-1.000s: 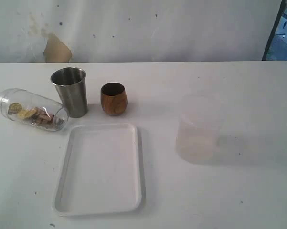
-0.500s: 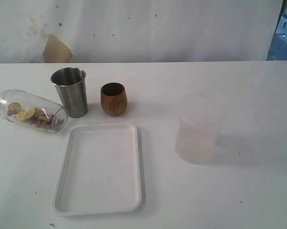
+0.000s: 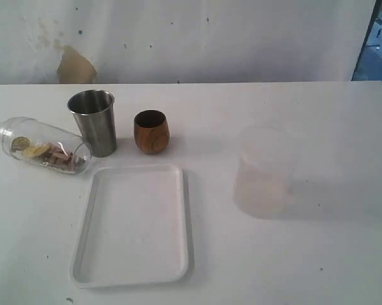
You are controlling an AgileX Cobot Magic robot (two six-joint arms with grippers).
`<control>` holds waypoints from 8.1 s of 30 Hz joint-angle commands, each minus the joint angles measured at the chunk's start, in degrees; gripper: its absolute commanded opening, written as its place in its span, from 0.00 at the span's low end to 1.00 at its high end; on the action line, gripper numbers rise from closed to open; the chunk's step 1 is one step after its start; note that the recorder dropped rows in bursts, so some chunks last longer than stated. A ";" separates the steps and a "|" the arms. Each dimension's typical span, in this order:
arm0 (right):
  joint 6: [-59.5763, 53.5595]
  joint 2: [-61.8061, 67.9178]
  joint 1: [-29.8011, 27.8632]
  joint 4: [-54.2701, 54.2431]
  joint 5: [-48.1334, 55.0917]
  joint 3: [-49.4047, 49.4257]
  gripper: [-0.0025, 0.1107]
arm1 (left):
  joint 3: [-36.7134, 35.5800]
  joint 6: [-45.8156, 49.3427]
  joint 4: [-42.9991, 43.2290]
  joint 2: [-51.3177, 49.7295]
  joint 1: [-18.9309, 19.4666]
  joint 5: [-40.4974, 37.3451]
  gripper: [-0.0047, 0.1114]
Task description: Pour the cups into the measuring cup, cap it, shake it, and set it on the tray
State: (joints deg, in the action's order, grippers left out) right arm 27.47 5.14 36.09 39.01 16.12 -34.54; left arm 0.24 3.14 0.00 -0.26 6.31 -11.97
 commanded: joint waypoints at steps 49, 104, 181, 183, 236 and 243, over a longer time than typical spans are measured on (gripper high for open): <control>-26.07 -5.14 -34.21 -37.09 3.63 34.54 0.02 | -0.24 -0.09 -0.31 0.26 -0.12 0.43 0.05; -25.53 -5.14 -34.46 -37.09 3.53 34.54 0.02 | 36.75 -17.05 -2.48 -35.08 -0.12 -0.87 0.23; -25.08 -5.14 -34.46 -37.31 3.53 34.54 0.02 | 57.18 -6.95 -51.38 -114.69 -7.06 5.78 0.94; -25.08 -5.14 -34.46 -37.31 3.53 34.54 0.02 | 57.18 -6.33 -51.38 -114.69 -7.06 6.11 0.94; -25.08 -5.14 -34.46 -37.31 3.53 34.54 0.02 | 57.18 0.72 -47.45 -110.84 -6.31 5.17 0.04; -25.08 -5.14 -34.46 -37.31 3.53 34.54 0.02 | 56.79 15.05 -45.99 -99.21 -6.42 6.35 0.04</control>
State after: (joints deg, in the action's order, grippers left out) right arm 2.38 0.29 1.87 1.53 19.86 -0.07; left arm 57.21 13.64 -46.57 -104.80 -0.10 -6.78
